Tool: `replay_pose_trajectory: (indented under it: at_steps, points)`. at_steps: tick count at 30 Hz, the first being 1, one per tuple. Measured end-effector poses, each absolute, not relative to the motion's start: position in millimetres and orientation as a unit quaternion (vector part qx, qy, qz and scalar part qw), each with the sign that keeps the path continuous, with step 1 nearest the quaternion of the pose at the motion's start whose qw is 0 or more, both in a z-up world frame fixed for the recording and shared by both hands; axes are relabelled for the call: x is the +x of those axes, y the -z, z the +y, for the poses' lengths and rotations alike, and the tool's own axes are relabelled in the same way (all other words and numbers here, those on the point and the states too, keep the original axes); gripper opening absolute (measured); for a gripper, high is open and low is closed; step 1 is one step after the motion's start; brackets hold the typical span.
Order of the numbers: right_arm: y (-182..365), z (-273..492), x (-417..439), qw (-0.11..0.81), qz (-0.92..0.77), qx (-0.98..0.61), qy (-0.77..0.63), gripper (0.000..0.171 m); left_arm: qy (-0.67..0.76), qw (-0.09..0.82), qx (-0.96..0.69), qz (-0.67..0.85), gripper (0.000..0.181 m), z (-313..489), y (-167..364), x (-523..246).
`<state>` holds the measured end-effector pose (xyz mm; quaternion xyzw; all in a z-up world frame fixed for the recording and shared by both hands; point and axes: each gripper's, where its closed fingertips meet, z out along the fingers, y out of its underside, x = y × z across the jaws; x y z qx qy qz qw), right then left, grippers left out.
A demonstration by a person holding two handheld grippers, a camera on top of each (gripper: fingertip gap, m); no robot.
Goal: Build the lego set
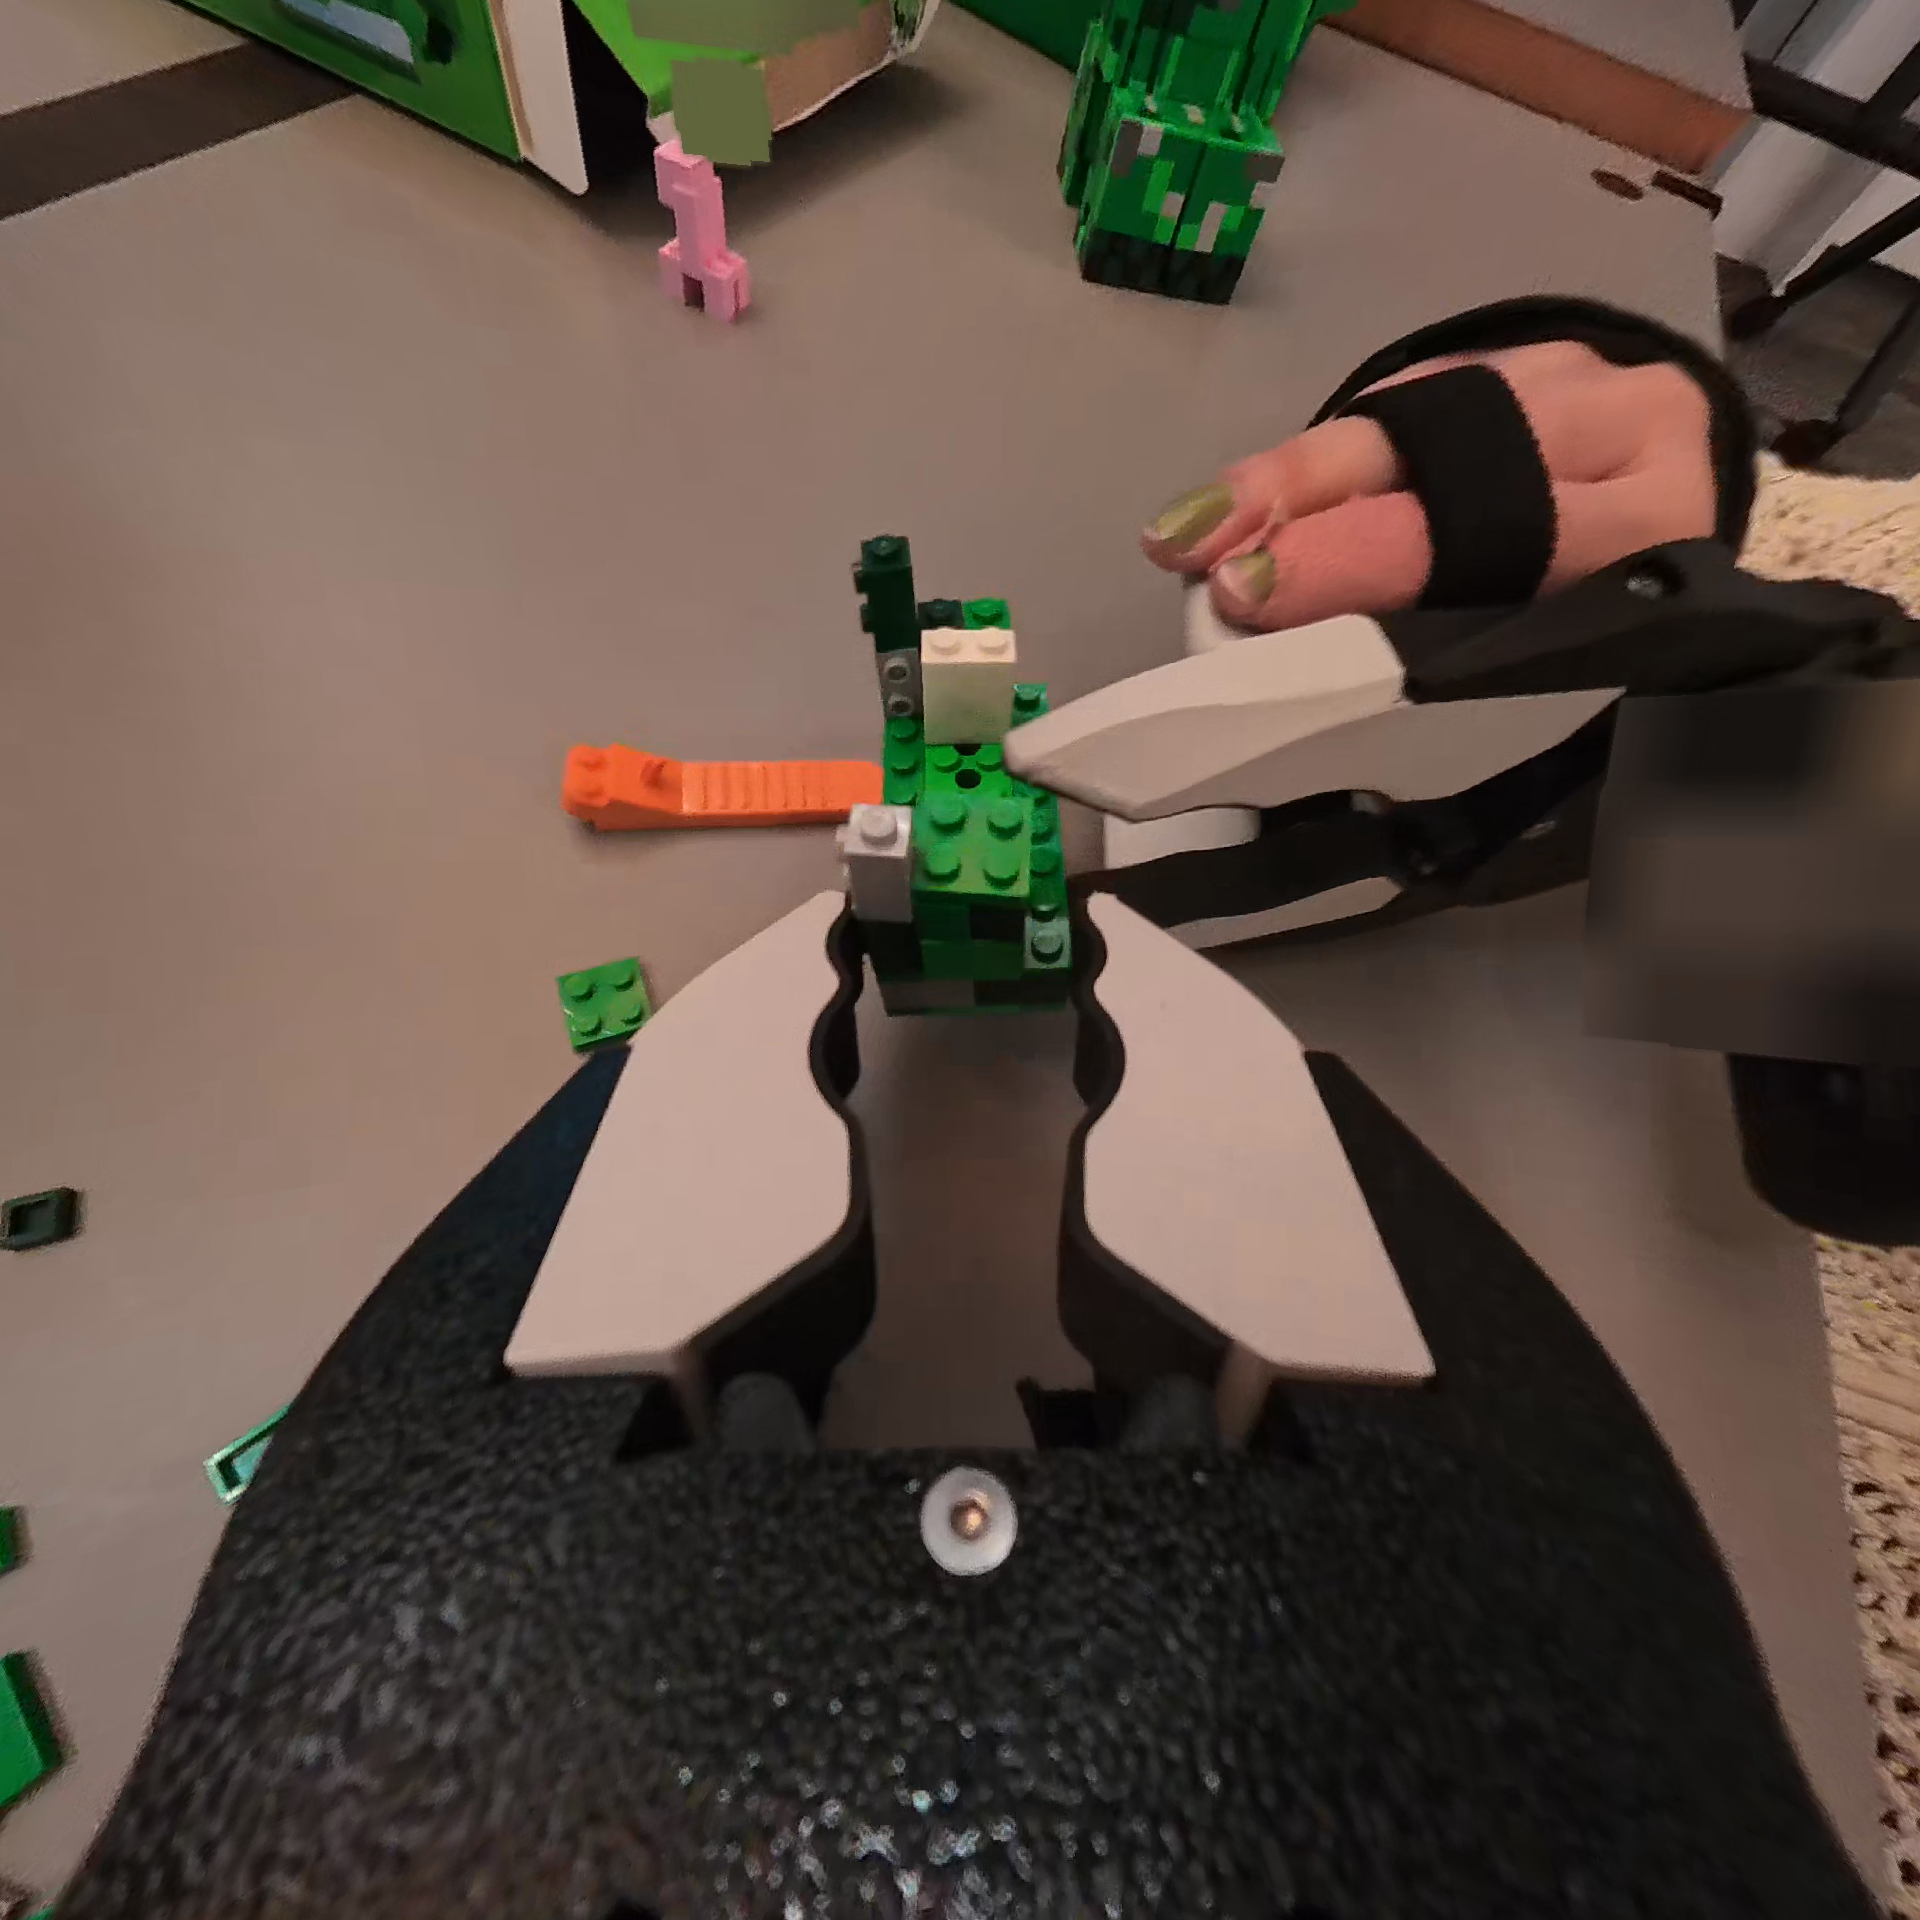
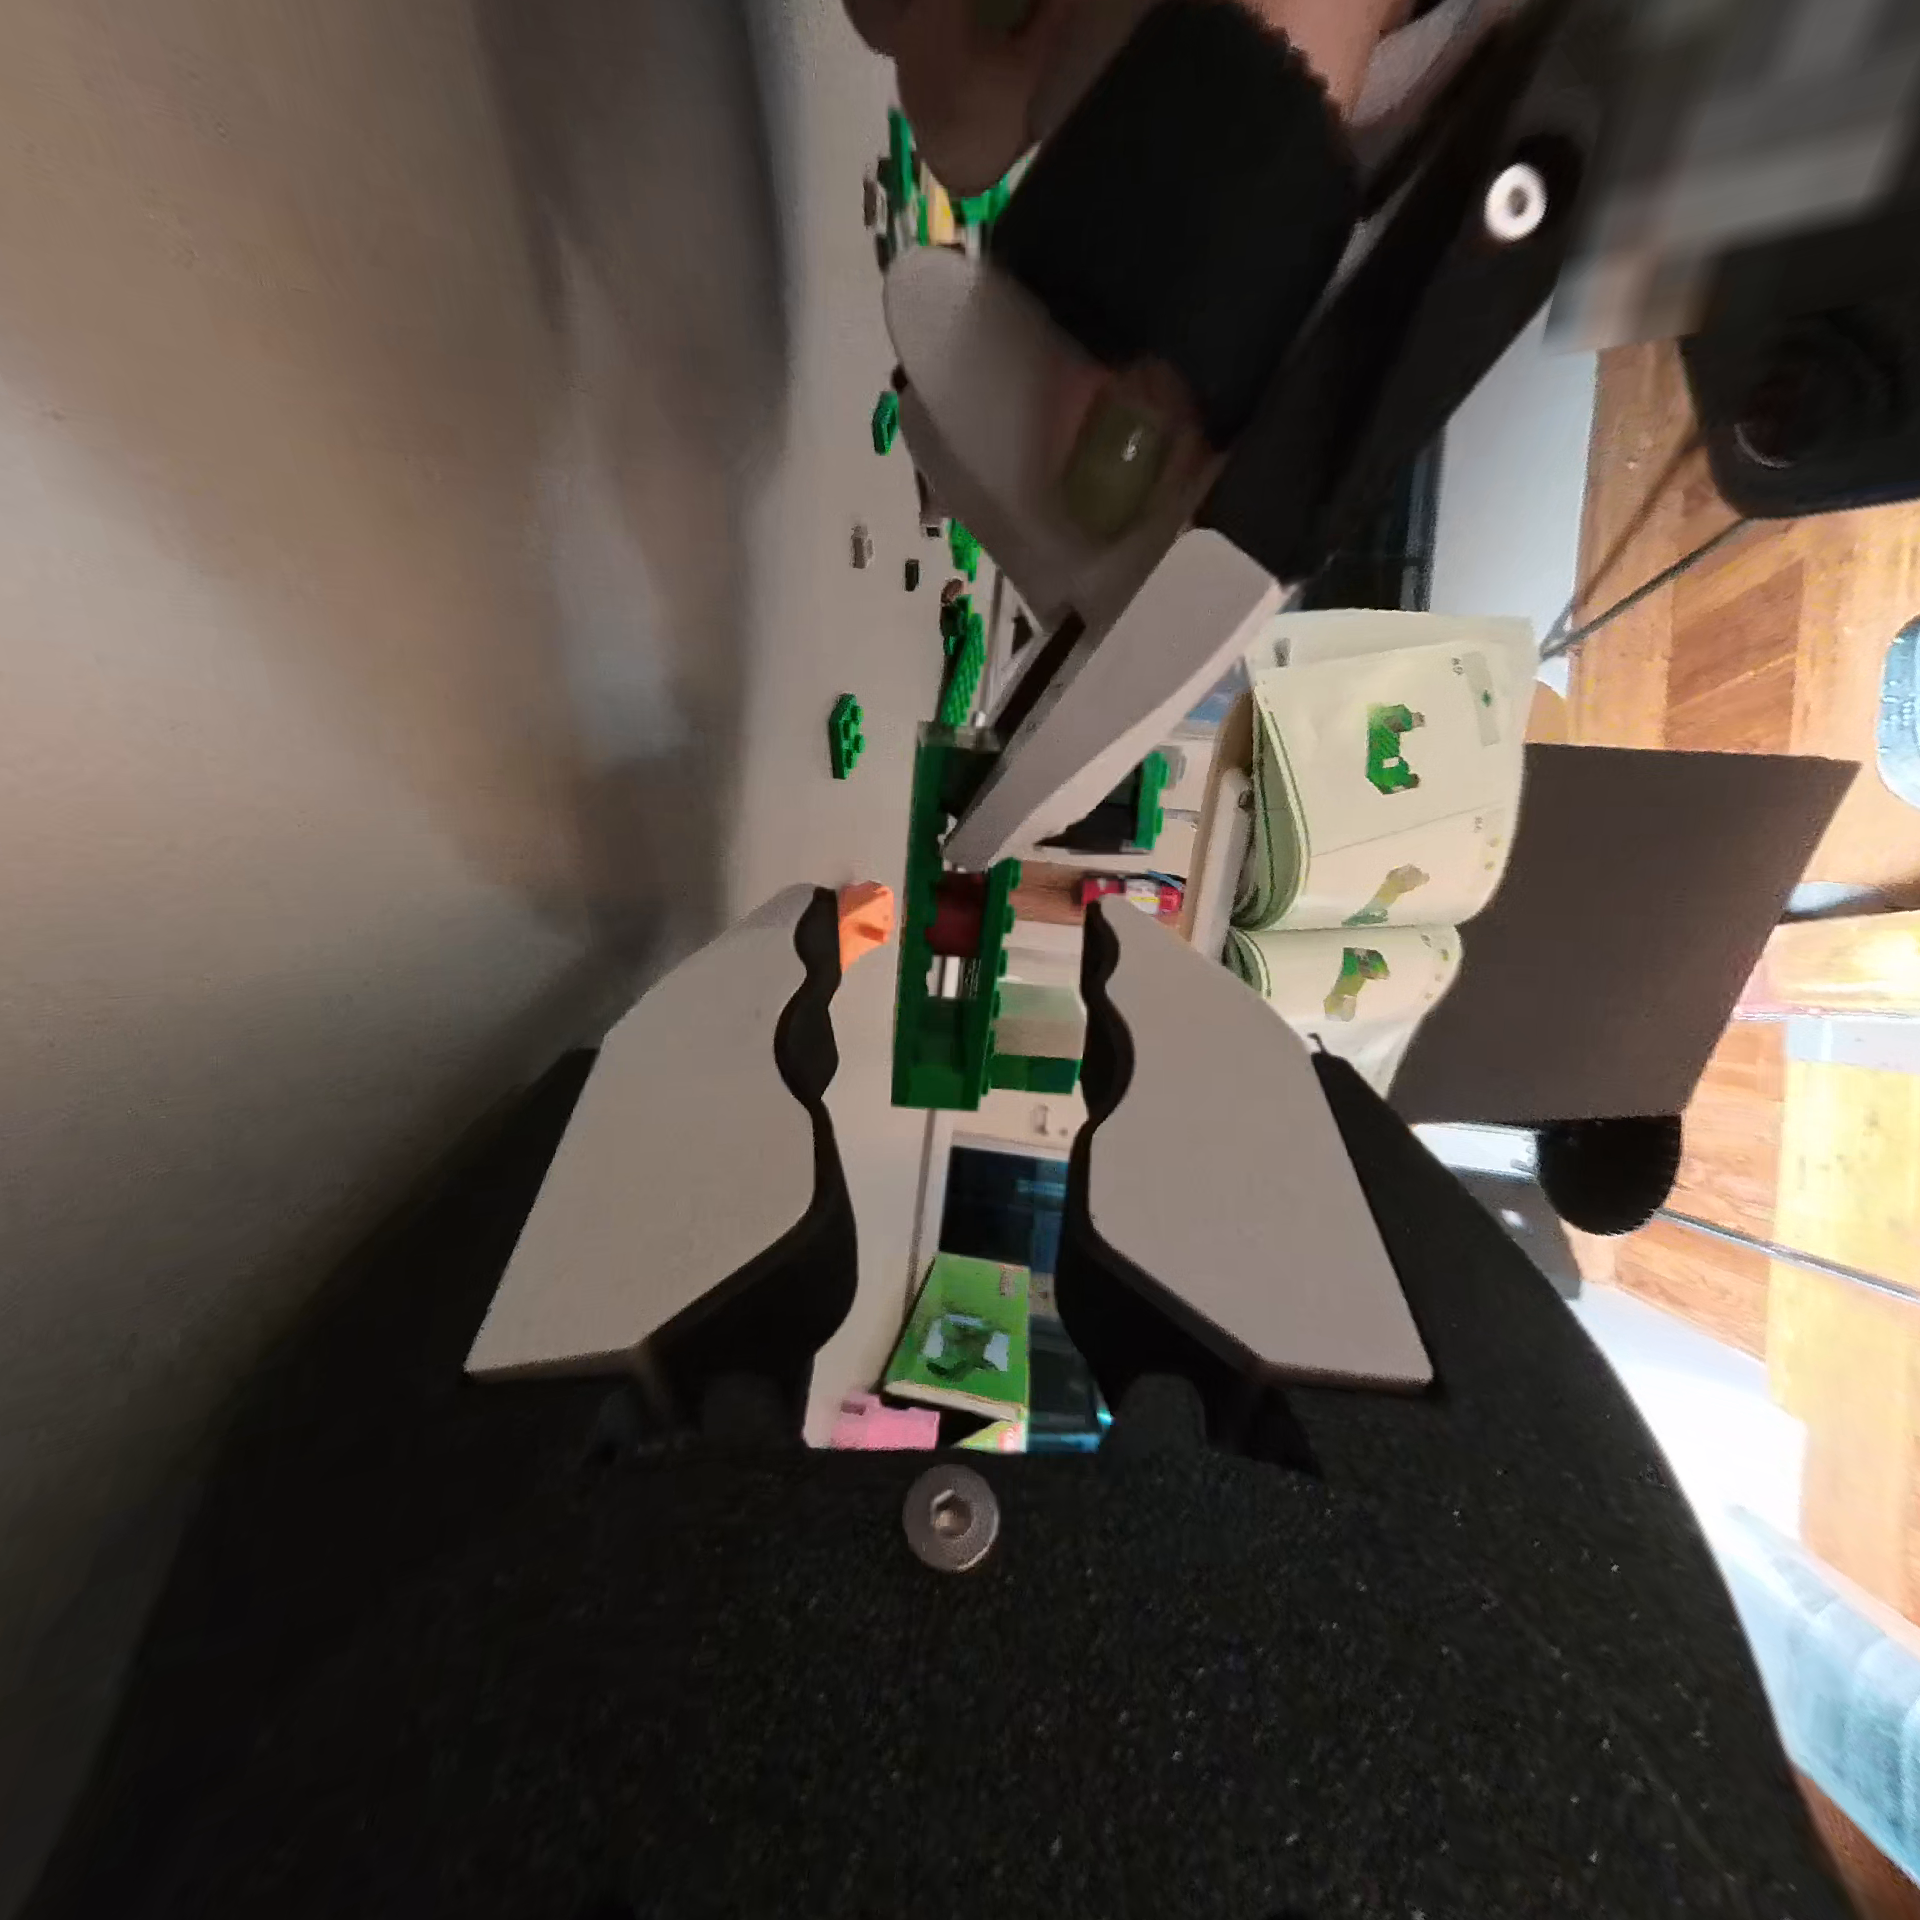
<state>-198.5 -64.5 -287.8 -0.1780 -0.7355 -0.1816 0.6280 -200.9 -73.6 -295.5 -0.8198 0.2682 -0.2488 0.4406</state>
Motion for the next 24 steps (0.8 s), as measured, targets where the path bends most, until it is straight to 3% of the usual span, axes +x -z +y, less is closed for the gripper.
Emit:
replay_pose_trajectory:
  at_steps: [1,10,21,24]
  points:
    - [286.1,-62.4,-200.3,0.633,-0.729,-0.178,0.191,0.043,0.249,0.441,-0.819,0.272,0.038,-74.7,294.7,-199.8]
    - [285.9,-52.2,-203.6,0.638,-0.709,-0.172,0.246,0.025,0.272,0.44,-0.807,0.284,0.038,-79.9,289.7,-191.5]
    - [285.0,-50.6,-201.3,0.642,-0.702,-0.185,0.247,0.022,0.231,0.47,-0.789,0.32,0.039,-78.0,288.0,-186.7]
    - [284.8,-48.4,-199.5,0.639,-0.704,-0.204,0.234,0.021,0.22,0.483,-0.778,0.338,0.047,-79.0,285.4,-184.0]
